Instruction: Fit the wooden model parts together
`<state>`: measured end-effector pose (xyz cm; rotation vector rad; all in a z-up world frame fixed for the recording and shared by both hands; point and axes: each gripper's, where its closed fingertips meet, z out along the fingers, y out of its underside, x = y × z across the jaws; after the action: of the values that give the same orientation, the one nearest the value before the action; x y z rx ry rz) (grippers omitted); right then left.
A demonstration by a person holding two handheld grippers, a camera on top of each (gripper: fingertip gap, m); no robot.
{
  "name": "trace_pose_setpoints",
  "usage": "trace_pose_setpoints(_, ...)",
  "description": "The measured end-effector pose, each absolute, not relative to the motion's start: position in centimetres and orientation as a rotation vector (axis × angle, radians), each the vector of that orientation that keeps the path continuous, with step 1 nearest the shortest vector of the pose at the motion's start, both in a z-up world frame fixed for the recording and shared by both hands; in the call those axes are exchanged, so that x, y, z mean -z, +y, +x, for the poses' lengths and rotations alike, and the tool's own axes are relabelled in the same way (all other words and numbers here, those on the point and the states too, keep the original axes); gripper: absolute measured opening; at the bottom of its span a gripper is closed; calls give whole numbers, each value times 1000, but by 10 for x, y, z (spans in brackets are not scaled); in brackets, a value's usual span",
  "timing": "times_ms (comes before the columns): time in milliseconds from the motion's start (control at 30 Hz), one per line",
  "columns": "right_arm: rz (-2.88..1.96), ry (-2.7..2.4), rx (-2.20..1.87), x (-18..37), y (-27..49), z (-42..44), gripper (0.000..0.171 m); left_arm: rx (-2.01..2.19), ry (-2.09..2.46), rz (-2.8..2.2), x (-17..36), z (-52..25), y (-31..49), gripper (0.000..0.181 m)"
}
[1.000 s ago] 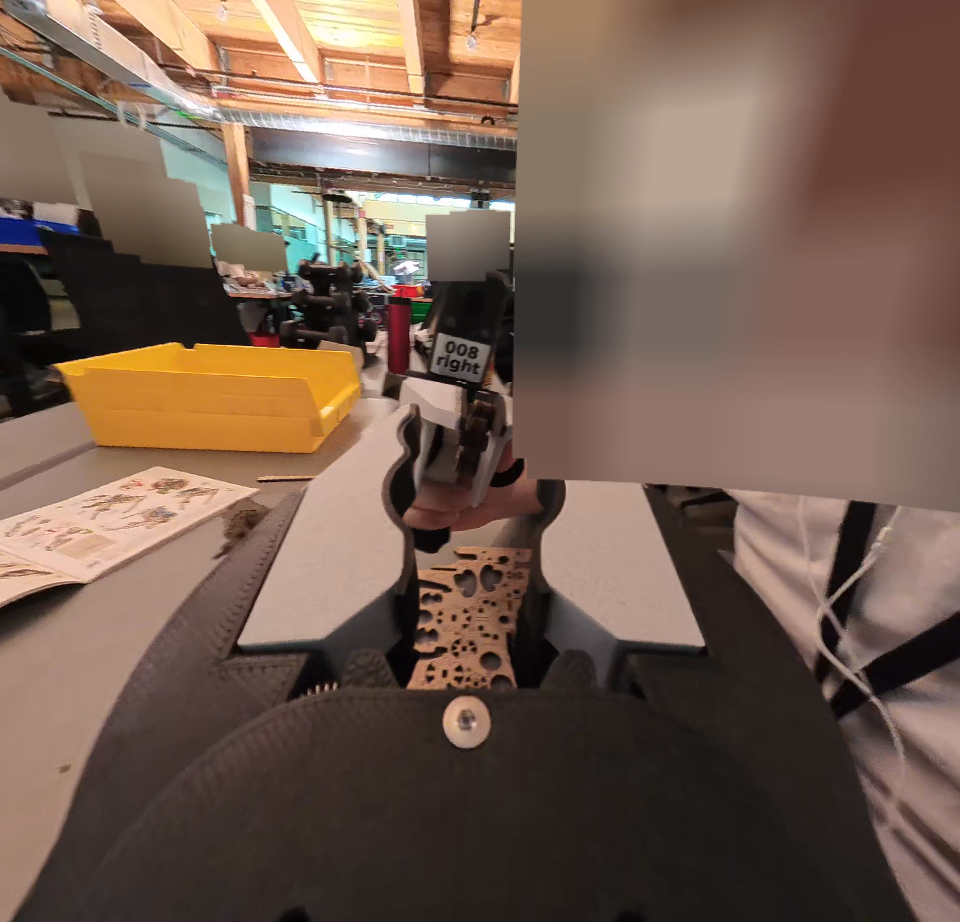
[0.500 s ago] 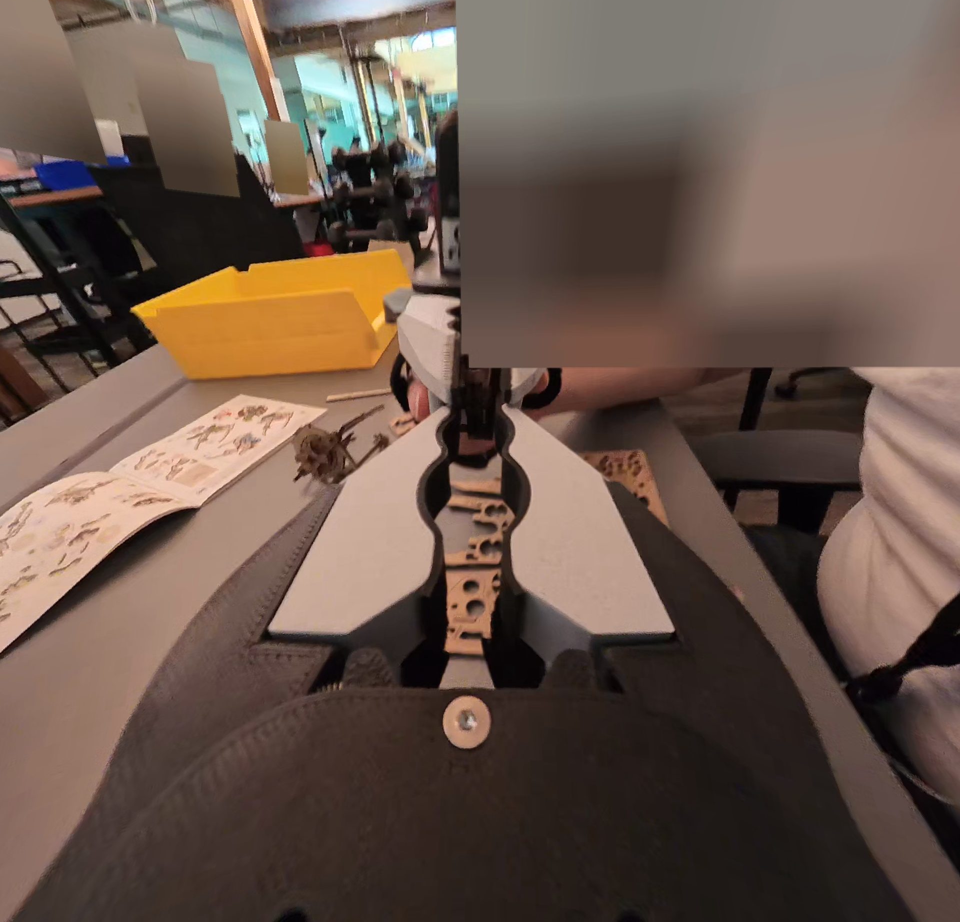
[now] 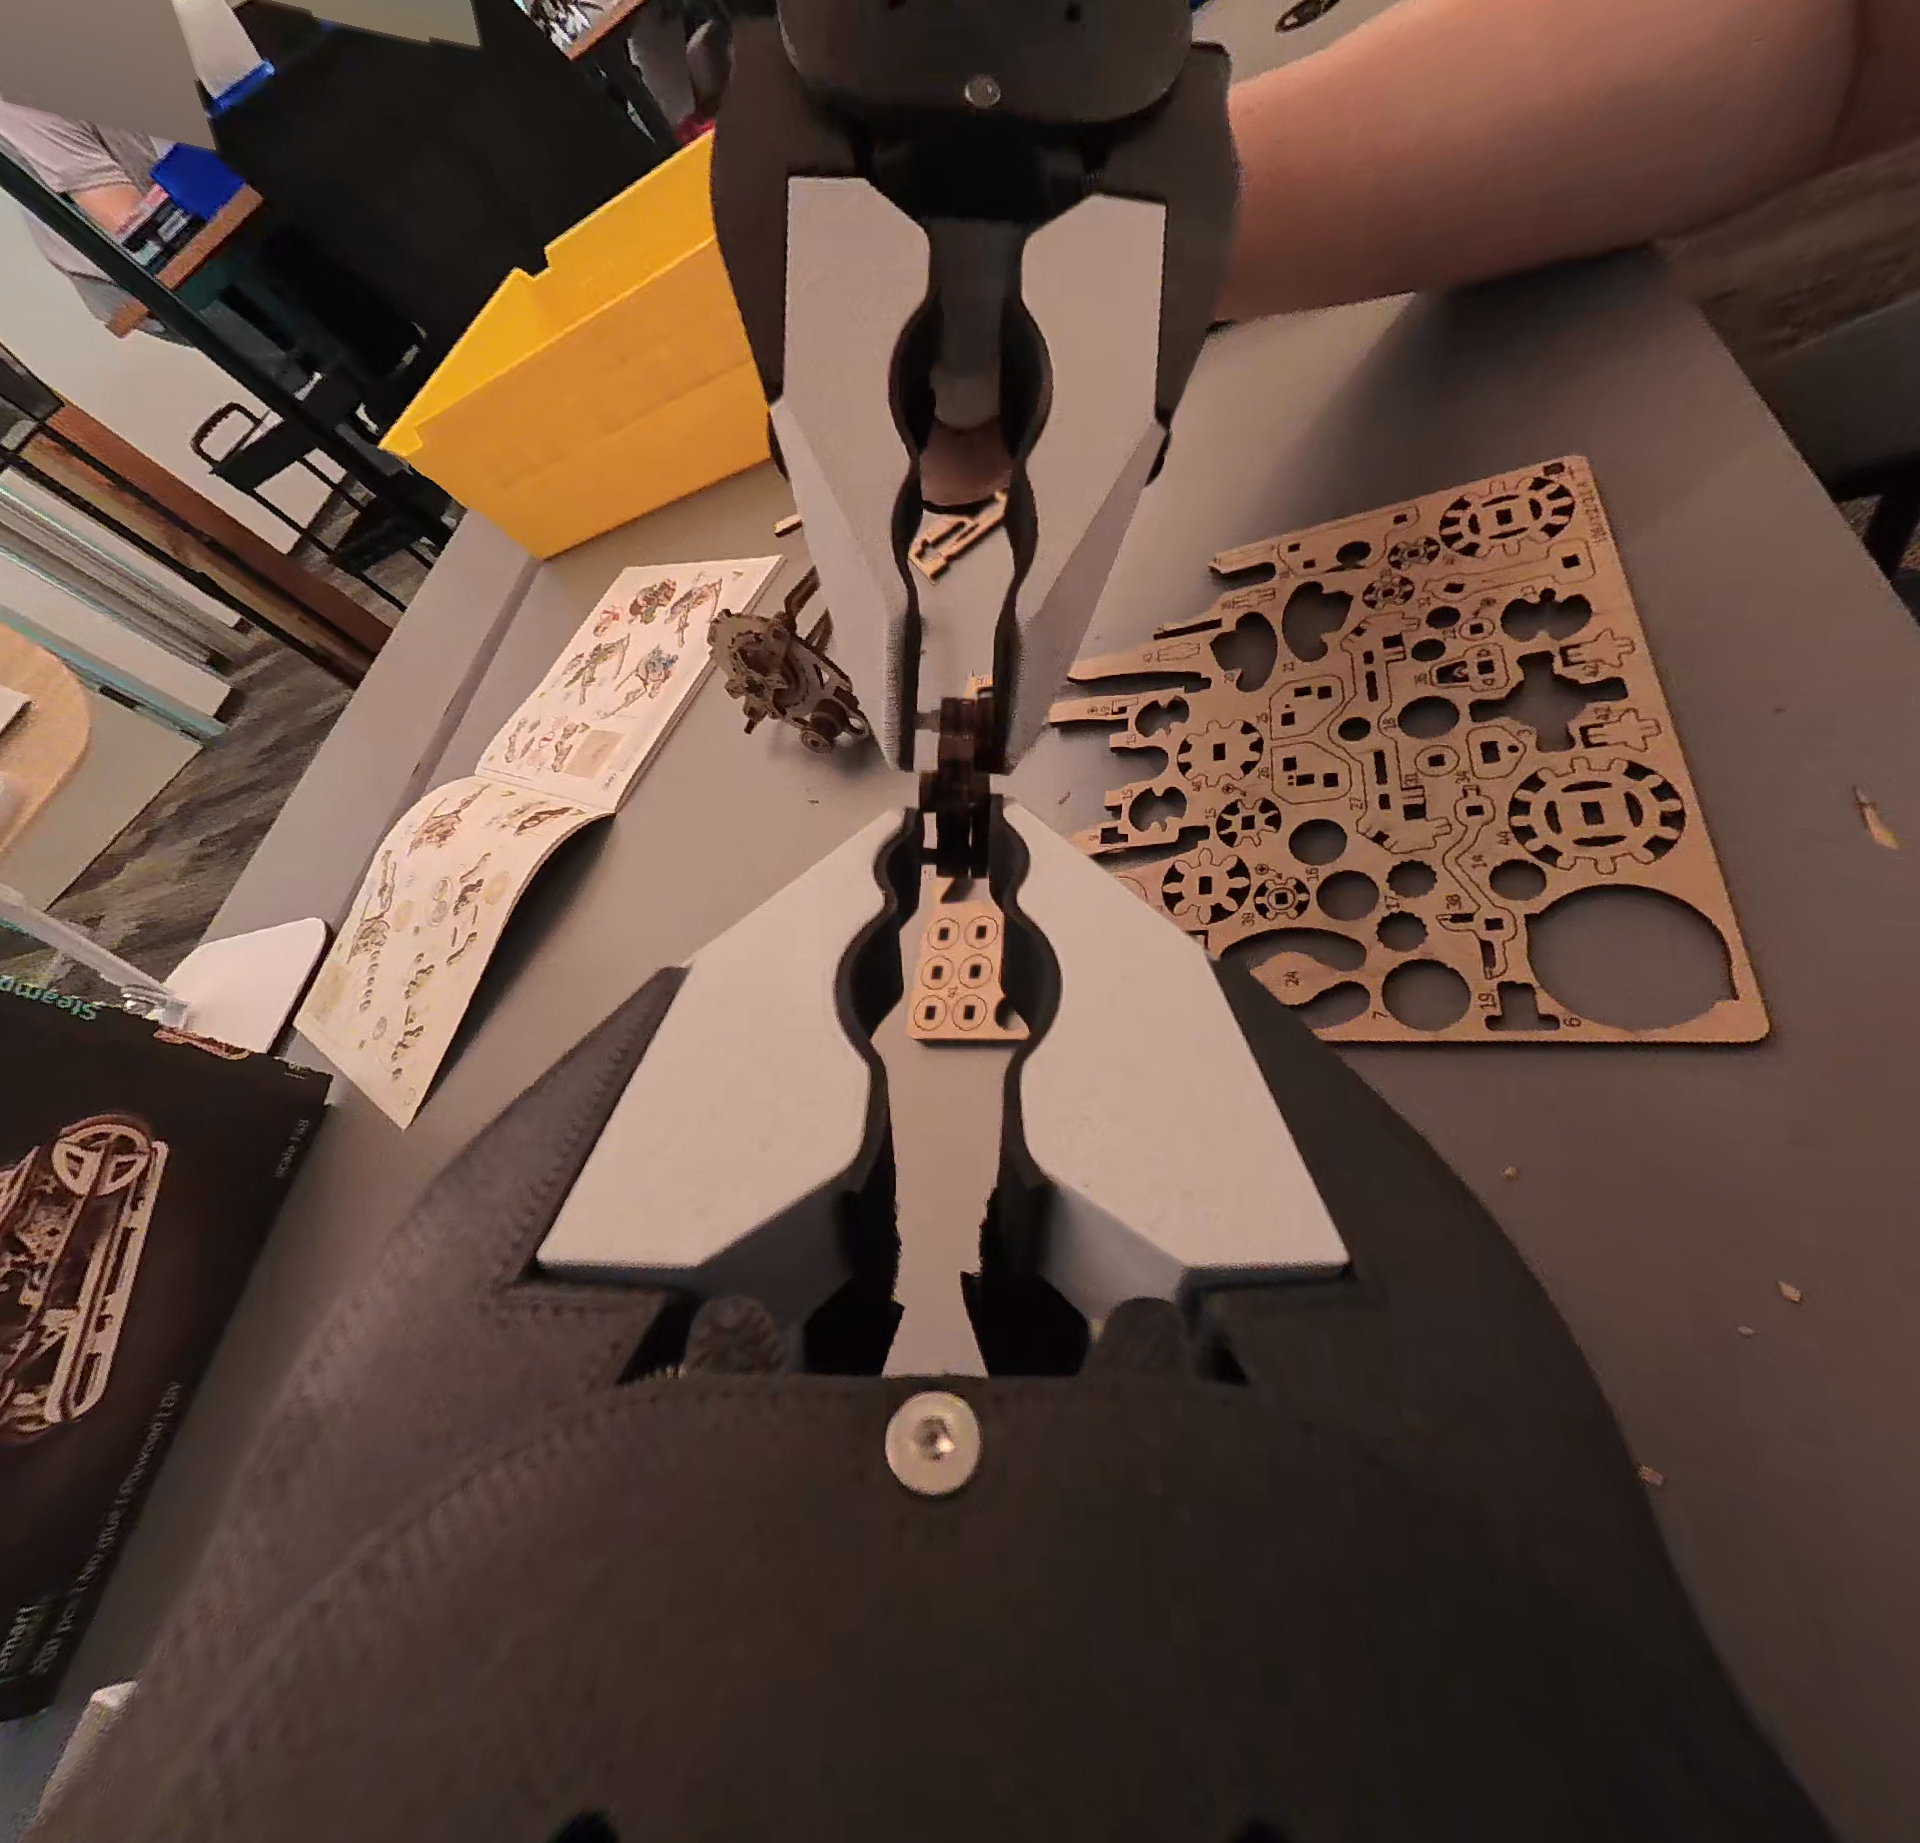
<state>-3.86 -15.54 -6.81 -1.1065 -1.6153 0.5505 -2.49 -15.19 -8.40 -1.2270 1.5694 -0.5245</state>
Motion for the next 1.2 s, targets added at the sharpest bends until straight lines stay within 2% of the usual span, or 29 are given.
trace_pose_setpoints(1000, -1267, -1690, -511, 104, -154, -46, 11, 517, 1737, -1374, 121, -36, -152, 10)
trace_pose_setpoints(1200, -1274, -1614, -698, 97, -155, -50, 12, 593, 1719, -1416, 118, -37, -153, 10)
